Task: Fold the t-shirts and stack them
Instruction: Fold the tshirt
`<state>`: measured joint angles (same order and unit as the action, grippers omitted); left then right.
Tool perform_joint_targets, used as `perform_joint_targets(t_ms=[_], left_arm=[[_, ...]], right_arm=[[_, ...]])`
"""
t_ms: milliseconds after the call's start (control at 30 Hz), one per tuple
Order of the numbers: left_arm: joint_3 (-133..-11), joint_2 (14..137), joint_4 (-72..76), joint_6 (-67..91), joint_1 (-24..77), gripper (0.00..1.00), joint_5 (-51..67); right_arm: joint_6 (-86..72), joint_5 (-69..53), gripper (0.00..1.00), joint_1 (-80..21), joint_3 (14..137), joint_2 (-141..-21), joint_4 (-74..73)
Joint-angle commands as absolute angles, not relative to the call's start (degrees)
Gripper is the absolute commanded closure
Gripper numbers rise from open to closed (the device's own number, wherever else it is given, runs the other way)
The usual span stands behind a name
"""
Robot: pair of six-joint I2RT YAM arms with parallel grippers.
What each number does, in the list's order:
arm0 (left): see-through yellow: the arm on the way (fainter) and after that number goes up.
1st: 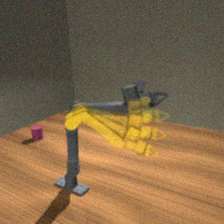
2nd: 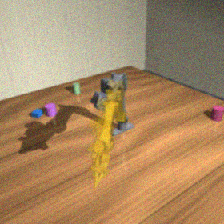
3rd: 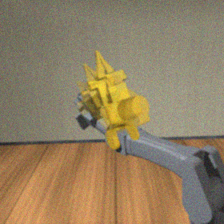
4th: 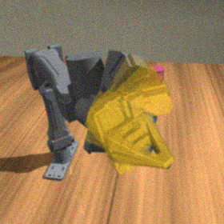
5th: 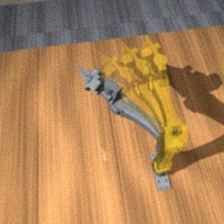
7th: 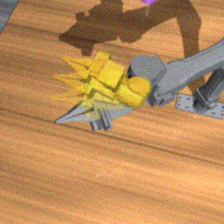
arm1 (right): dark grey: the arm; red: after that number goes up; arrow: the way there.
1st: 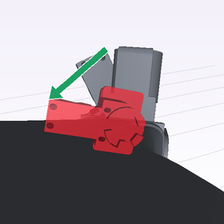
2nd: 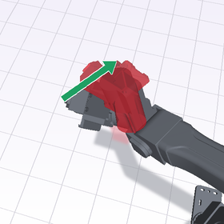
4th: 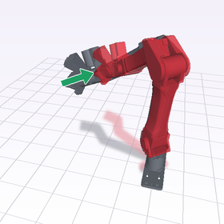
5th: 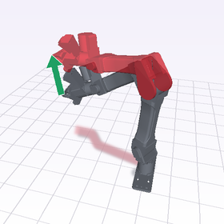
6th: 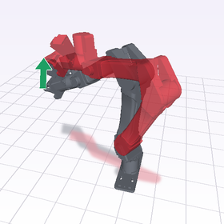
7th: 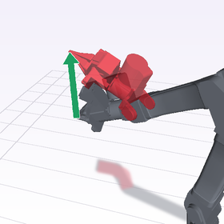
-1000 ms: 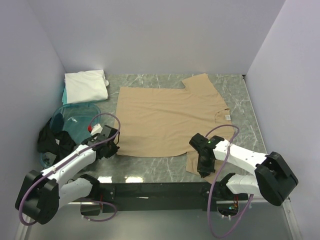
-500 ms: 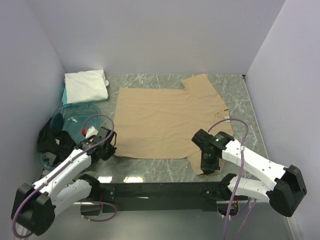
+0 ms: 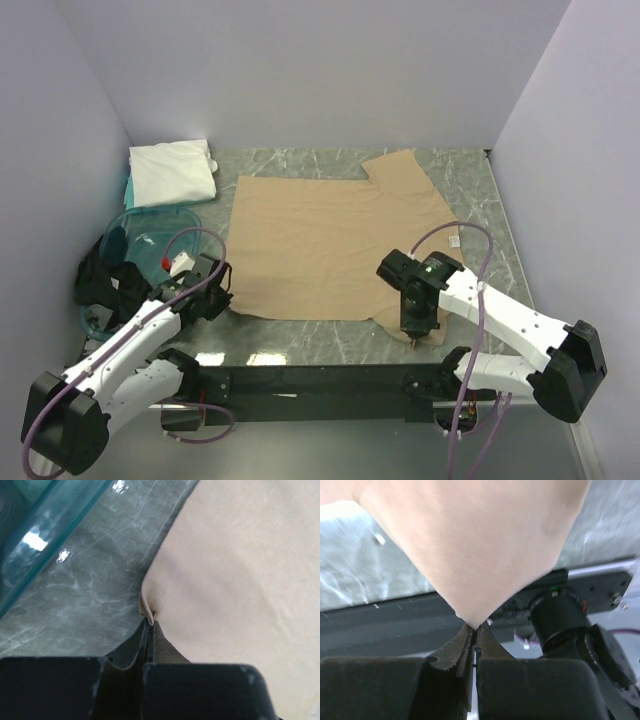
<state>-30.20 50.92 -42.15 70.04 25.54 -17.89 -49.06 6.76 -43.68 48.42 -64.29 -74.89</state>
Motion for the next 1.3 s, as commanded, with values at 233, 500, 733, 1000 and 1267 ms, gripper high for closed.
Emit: perform_joint_targets(t_ms=[233,500,733,1000,1267], left_arm=[[-38.8,58.6,-34.5,67.4,25.5,0.99,-21.0],[-43.4,65.5,-30.5,65.7,23.7,0.99,-20.3],[-46.3,69.3,-28.4,64.6,20.2,0.99,-18.9],[-52.1,74.3,-26.2,59.2,19.2,0.99,-20.5],[-57.1,82.1,-27.7,57.0,18.2,0.99,-20.7]], right_arm=[[-41.1,17.7,1.00,-31.7,58.4,-65.4,-65.9],[-34.9,19.9,1.00,-28.0,64.8,-70.0,-56.9],[-31.4,18.9,1.00,-24.9,70.0,-76.1,-54.1],[-29.2,19.6,1.00,-22.7,74.6,-81.8,-52.0],[-27.7,19.2,1.00,-21.1,79.6,-87.0,-51.8]])
